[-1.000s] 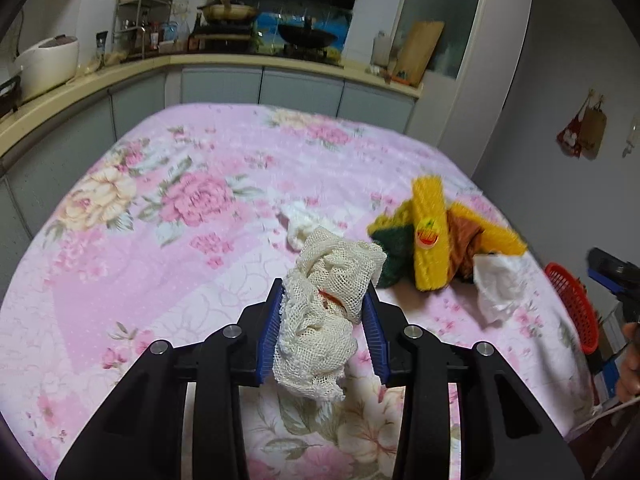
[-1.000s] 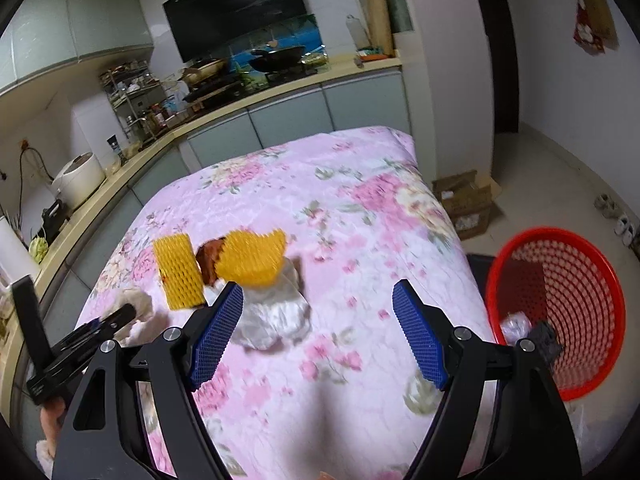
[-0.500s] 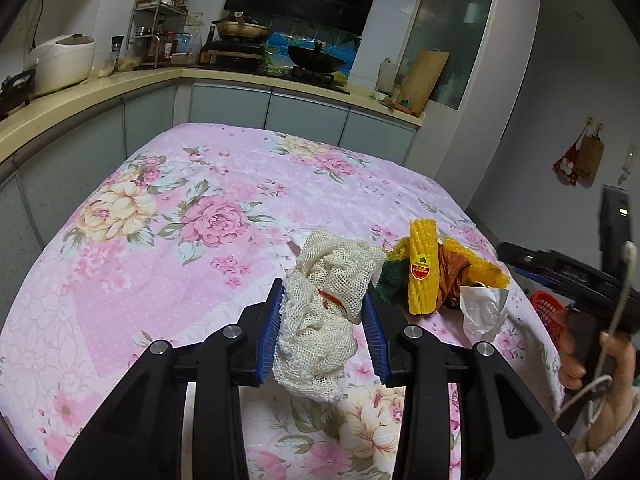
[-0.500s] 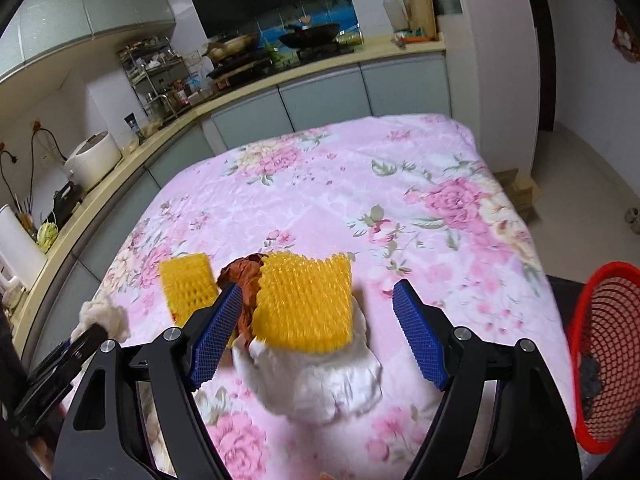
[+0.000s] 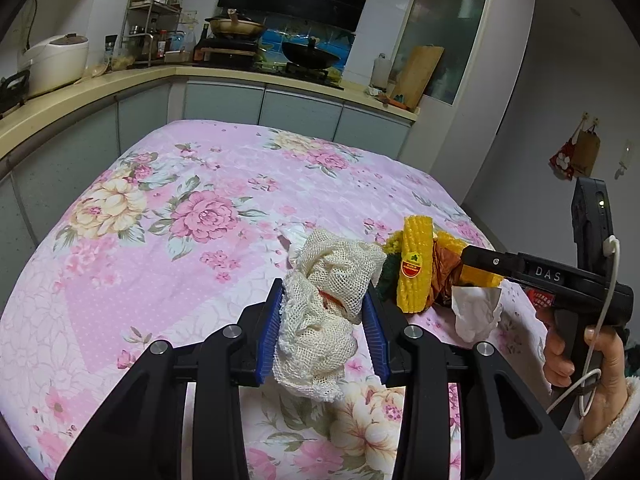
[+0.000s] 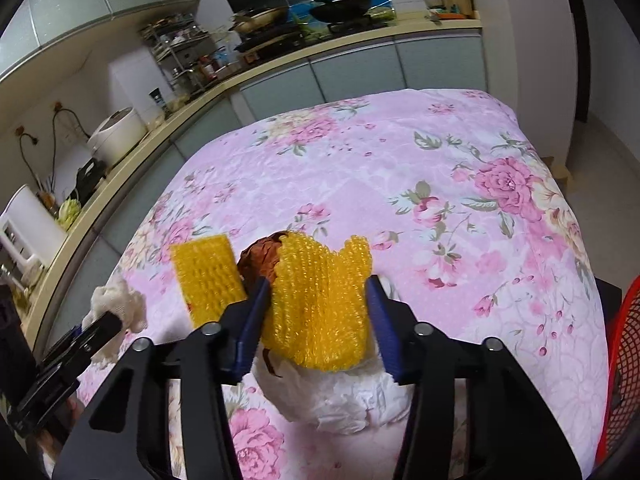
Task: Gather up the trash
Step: 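Grasp the cream mesh cloth with the left tool while the right tool grasps the yellow foam net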
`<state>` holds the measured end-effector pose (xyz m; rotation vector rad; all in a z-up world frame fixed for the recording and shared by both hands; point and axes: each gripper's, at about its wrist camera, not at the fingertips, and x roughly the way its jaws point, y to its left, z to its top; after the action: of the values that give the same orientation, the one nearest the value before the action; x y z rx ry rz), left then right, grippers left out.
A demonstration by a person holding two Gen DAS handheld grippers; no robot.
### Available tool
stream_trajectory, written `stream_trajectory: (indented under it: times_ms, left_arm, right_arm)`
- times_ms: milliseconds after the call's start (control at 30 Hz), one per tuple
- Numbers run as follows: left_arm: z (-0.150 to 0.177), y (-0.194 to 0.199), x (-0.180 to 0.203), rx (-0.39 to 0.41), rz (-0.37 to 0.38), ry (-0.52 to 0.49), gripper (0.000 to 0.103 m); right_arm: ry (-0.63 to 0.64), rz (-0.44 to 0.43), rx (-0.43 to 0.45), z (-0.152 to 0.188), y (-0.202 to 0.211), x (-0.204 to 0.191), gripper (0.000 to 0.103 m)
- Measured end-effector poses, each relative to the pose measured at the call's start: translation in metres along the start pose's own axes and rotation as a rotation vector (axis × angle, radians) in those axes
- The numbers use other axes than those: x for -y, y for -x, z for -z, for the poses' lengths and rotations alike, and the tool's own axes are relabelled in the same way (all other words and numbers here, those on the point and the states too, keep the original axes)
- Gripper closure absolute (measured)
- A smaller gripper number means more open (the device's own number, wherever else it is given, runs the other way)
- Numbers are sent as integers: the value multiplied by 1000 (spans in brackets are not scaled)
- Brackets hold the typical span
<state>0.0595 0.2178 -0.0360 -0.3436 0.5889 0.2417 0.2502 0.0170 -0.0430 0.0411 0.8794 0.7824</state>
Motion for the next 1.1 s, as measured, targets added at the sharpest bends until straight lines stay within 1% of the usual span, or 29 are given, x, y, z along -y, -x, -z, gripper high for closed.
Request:
stream_trajectory:
  times_ms: [67, 233, 533, 867, 900, 1000, 1067, 1100]
  left_arm:
    - [0, 0, 1, -1, 1, -2, 67]
    - [0, 0, 1, 0, 5, 10, 67]
    - [2, 1, 4, -3, 12, 2, 67]
    - [2, 1, 6, -7, 10, -2, 67]
    - [2, 1, 6, -7, 10, -3, 67]
    - [3, 1, 6, -6, 11, -6, 67]
    - [4, 1, 7, -8, 10, -7, 67]
    - [4, 2, 8, -8, 10, -9, 67]
  right_arm:
    - [-1, -11, -2, 2, 2, 0, 61]
    - [-7, -53, -12, 11, 7, 3, 61]
    - [61, -94, -26, 29, 16, -7, 61]
    - [172, -37, -27, 44, 16, -23, 60]
    - [190, -24, -29, 46, 16, -24, 61]
    - [222, 4, -37, 54, 17, -26, 69]
    - [214, 8, -40, 58, 19, -22, 77]
    - [210, 6, -38, 59, 20, -20, 78]
